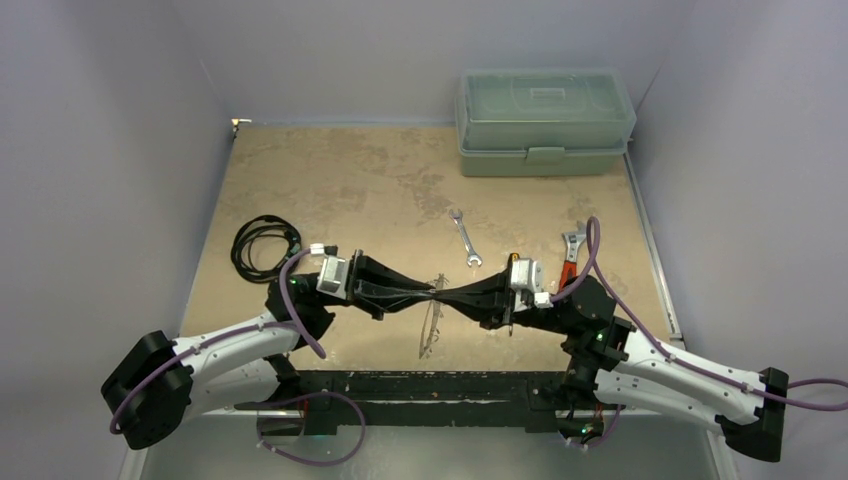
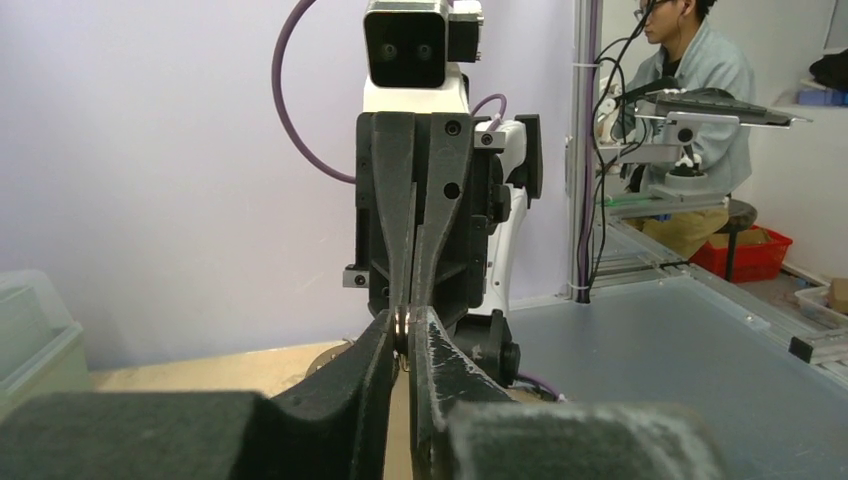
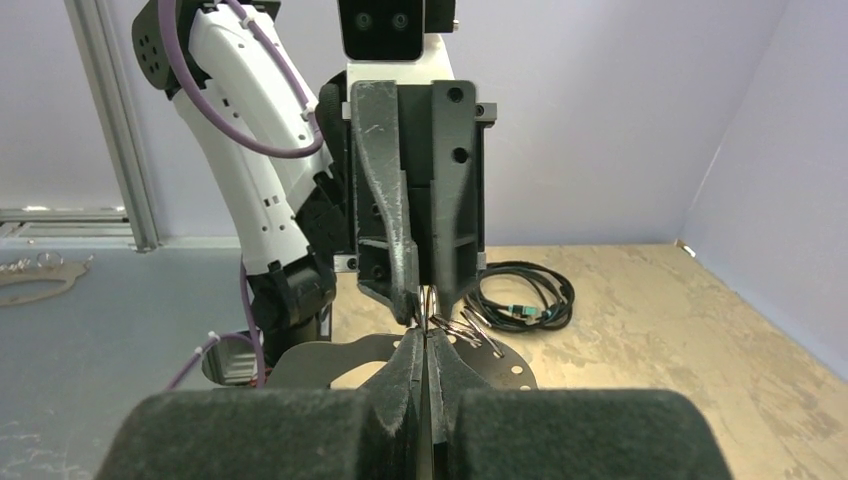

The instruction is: Put the keys on the keyring

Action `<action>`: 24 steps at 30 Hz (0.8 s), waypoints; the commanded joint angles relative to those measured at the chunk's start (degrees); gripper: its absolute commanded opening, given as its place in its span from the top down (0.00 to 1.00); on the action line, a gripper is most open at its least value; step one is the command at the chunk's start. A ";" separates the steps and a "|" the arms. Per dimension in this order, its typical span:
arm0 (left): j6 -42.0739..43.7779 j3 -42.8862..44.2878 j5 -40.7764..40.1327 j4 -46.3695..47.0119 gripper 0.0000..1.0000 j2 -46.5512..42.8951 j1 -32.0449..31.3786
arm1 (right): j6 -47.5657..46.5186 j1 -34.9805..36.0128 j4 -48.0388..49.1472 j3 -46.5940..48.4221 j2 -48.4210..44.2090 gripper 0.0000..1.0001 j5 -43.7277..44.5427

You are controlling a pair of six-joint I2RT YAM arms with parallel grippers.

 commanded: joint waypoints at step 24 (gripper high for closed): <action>10.55 14.25 -51.50 -85.00 0.16 -23.49 -0.11 | -21.42 0.39 -13.66 5.19 2.81 1.00 12.08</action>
